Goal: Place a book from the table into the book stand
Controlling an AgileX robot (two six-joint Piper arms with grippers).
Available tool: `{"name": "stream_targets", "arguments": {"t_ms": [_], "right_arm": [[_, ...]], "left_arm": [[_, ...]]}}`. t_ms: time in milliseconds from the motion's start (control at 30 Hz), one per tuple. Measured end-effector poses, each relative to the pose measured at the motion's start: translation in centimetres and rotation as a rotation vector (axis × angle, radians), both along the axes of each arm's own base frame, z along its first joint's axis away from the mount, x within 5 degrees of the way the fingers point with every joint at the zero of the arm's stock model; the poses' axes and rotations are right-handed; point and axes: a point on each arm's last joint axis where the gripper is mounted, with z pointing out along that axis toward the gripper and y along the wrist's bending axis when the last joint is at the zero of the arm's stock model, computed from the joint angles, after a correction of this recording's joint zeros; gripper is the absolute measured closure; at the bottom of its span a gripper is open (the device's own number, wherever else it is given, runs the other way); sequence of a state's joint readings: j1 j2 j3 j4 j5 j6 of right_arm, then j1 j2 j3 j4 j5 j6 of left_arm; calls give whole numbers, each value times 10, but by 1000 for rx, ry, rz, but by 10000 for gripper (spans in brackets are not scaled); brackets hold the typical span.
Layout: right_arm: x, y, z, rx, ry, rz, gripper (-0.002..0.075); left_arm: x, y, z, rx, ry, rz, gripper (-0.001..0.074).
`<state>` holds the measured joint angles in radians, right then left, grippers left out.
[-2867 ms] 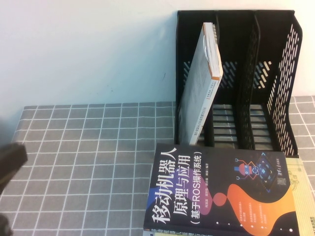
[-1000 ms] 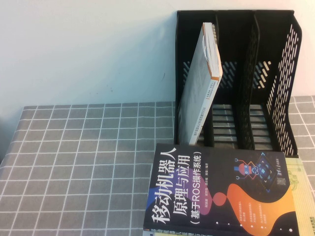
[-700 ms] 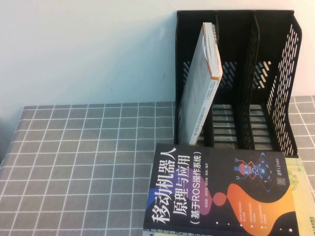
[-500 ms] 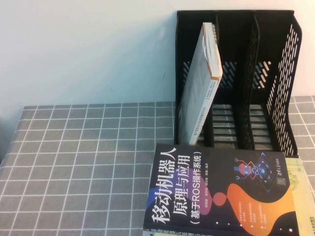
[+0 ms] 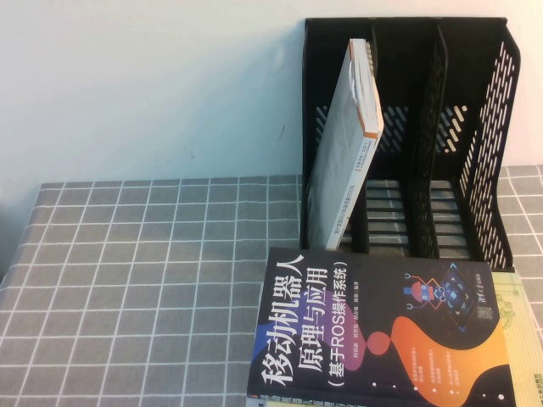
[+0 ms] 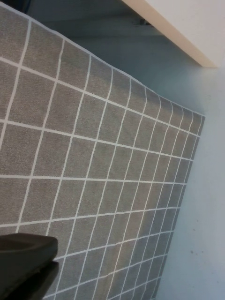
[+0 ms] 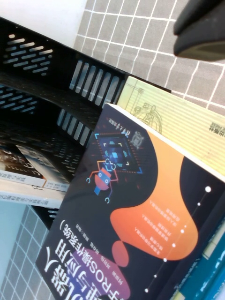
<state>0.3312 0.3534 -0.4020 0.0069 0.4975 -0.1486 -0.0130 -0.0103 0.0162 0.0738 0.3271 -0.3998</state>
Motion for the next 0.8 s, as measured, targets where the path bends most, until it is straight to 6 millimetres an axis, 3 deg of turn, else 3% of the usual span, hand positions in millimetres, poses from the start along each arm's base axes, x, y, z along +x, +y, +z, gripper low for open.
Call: {"name": "stream_targets", "arguments": {"t_ms": [800], "right_arm": [[-2,-5,3,-2,-54,-52,729]], "left_arm": [[0,0,0,-2,3,3,734]]}}
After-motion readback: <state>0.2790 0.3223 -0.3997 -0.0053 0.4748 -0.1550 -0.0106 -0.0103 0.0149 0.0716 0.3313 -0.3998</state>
